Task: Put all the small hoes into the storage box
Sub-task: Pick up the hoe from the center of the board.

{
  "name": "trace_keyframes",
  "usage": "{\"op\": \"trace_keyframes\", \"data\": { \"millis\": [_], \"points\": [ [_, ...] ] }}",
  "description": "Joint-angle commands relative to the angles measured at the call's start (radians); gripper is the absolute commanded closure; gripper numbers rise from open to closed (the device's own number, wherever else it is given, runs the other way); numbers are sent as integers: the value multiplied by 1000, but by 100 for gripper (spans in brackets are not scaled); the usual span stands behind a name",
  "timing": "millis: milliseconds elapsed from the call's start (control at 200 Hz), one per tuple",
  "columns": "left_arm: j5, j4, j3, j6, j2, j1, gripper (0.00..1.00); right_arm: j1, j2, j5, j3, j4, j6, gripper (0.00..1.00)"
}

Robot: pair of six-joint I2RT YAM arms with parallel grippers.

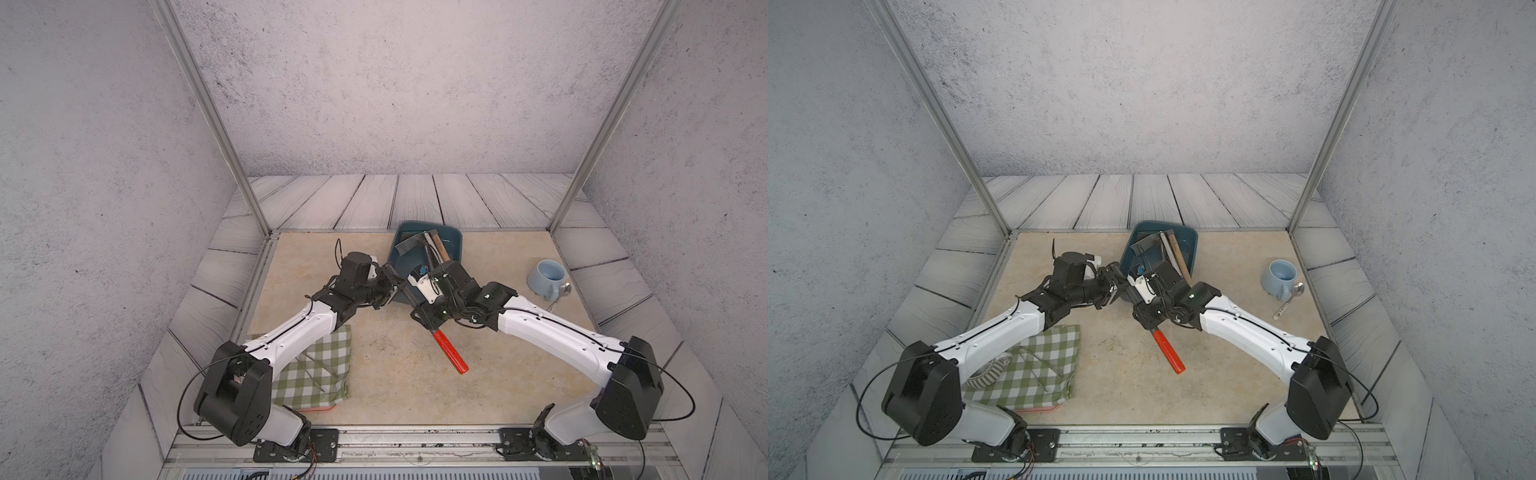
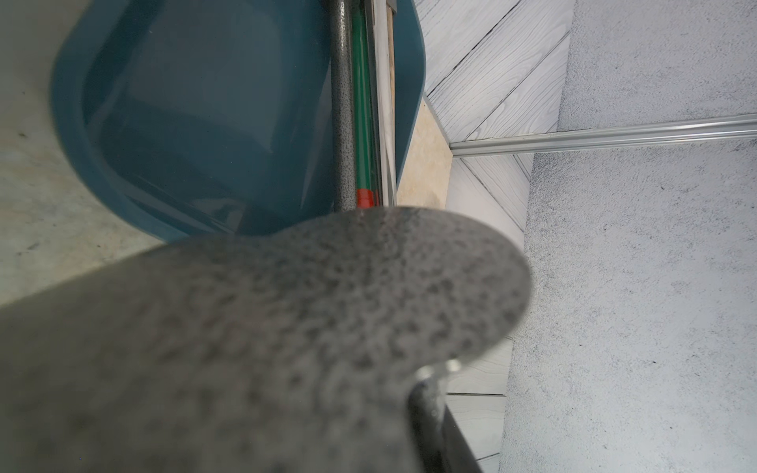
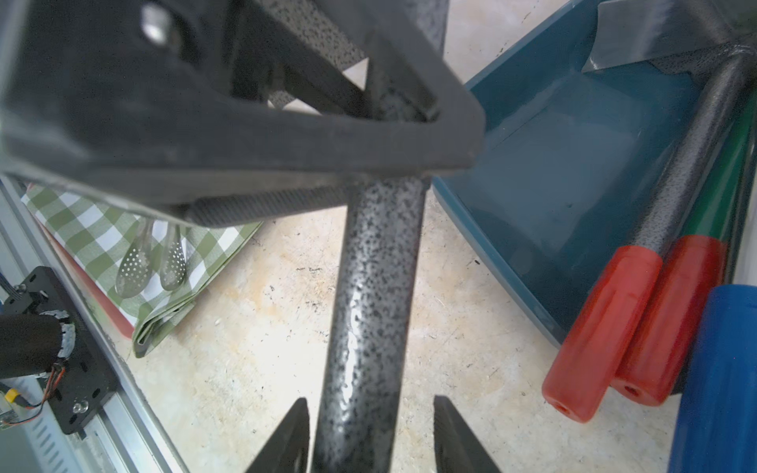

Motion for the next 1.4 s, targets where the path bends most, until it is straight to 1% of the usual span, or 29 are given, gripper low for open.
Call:
{"op": "trace_keyframes", "data": {
  "millis": [0,85,190,355,400,560,681,741,816,881,931,1036,1176,1396],
  "points": [
    [5,11,39,38,-33,4,100,-2,3,4,1,-16,-1,54],
    [8,9,40,44,-30,3,100,-2,9,-1,10,-14,-3,64],
    [2,1,42,65,-34,3,100,-3,21,-10,25,-12,-5,73],
    [-21,-27,49,108,-50,2,100,-6,40,-15,45,-19,-5,95],
    [-31,-39,54,125,-56,3,100,-5,42,-14,45,-15,-3,100],
    [-36,-79,82,167,-56,4,100,-7,30,-6,43,10,12,100],
    [-44,-99,94,178,-53,3,81,-8,21,12,49,19,24,100],
    [-51,-104,94,183,-53,4,70,-10,24,20,66,6,29,100],
    [-56,-108,93,188,-53,2,59,-14,25,27,80,2,36,100],
    [-61,-121,98,195,-52,5,48,-18,20,43,87,1,45,100],
    [-65,-132,100,206,-56,7,42,-21,18,57,92,-2,54,100],
    [-78,-140,100,216,-65,11,39,-34,15,67,102,5,75,100],
    [-66,-166,103,226,-77,23,38,-51,25,88,123,0,90,100],
    [-40,-223,93,284,-135,93,38,-94,55,100,175,-39,106,100]
  ]
}}
